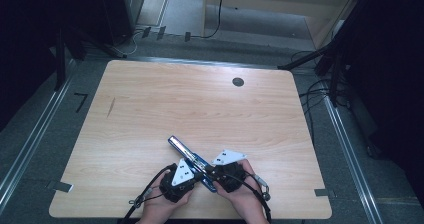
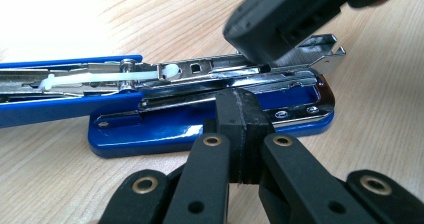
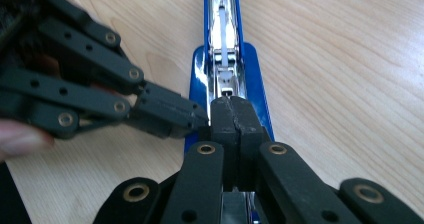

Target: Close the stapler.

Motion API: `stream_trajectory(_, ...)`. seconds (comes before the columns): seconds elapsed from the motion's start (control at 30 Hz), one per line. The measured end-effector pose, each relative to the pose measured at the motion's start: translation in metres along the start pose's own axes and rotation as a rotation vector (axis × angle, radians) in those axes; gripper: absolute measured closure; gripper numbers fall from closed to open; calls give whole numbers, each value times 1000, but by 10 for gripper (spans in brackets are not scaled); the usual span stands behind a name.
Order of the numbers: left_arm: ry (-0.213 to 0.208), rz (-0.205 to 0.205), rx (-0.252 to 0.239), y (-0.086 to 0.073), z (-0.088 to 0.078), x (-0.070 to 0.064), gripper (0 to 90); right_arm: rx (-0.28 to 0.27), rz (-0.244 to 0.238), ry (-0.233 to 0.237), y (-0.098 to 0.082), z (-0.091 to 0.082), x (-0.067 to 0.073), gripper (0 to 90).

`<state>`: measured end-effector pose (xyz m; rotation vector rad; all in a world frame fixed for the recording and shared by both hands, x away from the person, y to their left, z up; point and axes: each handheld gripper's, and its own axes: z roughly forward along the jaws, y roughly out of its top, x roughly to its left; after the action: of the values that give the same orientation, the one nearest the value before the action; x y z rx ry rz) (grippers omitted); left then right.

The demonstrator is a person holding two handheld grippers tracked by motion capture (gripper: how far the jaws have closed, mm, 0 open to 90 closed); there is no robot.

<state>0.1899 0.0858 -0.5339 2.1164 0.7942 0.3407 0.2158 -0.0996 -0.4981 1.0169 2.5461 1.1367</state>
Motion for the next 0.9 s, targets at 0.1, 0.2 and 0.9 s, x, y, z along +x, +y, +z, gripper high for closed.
stream_trajectory(0.1,-4,-10,1,0,0,1,900,-2,2,0,4,0,0,900)
stream_trajectory(0.2,2,-14,-4,-1,-1,2,900,-13,-3,3,8,2,0,900)
stream_trajectory(0.9,143,-107,-5,-11,-26,56,900,-45,-28,20,46,18,3,900)
